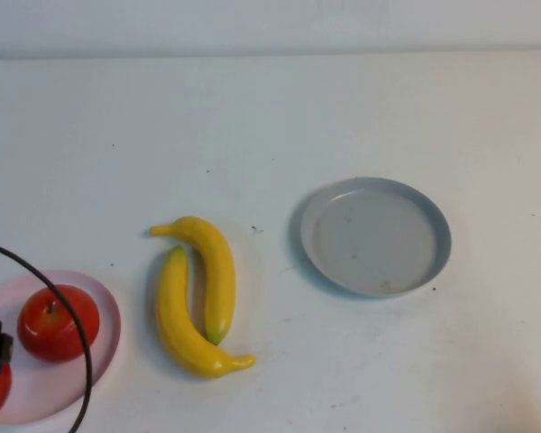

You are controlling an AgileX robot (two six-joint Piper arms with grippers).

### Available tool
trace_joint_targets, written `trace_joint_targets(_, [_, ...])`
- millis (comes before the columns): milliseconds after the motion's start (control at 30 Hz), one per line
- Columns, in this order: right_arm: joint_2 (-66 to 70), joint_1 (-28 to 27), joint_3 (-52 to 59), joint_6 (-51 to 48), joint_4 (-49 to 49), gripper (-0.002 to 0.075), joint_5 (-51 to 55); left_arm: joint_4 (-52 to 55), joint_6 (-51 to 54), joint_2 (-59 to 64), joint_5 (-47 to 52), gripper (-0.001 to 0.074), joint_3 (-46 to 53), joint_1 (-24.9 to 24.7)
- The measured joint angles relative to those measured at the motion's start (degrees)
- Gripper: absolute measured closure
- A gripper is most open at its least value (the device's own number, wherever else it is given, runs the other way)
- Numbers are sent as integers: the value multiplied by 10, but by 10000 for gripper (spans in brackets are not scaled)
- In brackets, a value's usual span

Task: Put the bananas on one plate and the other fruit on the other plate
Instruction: Put one type of fruit in the left plate

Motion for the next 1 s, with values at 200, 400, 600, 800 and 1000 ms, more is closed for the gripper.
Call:
trace_joint_targets(200, [0,0,0,0,0,743,0,-4,-1,33,-58,163,19,3])
trace_joint_targets(400, [0,0,0,0,0,743,0,-11,8,72,-102,152,19,3])
trace_joint_targets(600, [0,0,0,0,0,743,0,-13,15,87,-111,67,19,3])
trace_joint_targets(800, [0,0,0,0,0,743,0,-16,8,50,-112,67,19,3])
trace_joint_targets(1000, [0,0,0,0,0,743,0,-82,9,-52,-100,119,20,3])
